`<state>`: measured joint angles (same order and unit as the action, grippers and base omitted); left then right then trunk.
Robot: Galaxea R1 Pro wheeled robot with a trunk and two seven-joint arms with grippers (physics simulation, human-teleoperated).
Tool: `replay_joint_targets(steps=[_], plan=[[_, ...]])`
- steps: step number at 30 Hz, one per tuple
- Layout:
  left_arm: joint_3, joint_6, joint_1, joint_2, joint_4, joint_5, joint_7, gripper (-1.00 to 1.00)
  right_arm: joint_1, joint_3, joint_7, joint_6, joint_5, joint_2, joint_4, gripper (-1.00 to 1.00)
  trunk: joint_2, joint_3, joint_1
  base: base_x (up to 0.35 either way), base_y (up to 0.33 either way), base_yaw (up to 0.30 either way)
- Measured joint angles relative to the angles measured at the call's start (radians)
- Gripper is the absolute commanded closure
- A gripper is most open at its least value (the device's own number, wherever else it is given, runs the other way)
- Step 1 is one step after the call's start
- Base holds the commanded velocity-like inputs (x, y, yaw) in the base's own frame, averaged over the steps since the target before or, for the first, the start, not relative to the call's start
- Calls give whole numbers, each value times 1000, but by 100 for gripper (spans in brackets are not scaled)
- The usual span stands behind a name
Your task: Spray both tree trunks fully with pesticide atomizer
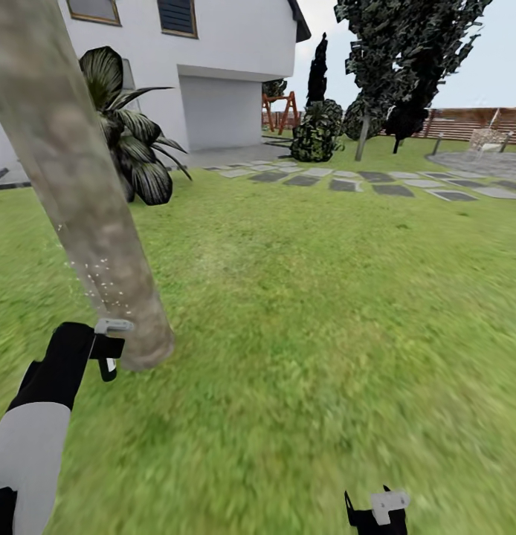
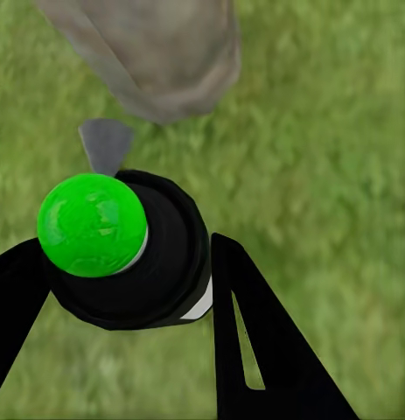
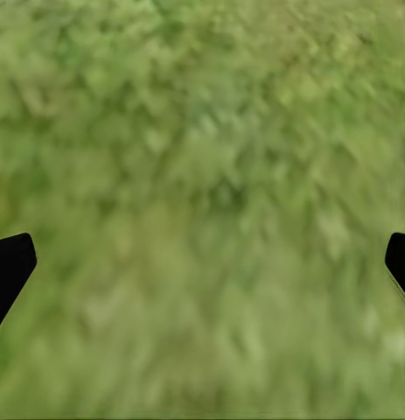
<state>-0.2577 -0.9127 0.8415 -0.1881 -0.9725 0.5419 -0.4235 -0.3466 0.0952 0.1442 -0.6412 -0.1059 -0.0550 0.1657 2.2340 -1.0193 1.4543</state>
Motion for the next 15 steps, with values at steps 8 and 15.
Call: replay_joint_targets(steps=[8, 15], plan=[[0, 0, -1, -6, 0, 2, 29, 100, 0, 0, 0, 0, 0, 0, 0, -100, 0, 0, 0, 186, -208, 218], [-2, 0, -1, -5, 0, 1, 29, 100, 0, 1, -1, 0, -1, 0, -2, -100, 0, 0, 0, -42, -270, 6]])
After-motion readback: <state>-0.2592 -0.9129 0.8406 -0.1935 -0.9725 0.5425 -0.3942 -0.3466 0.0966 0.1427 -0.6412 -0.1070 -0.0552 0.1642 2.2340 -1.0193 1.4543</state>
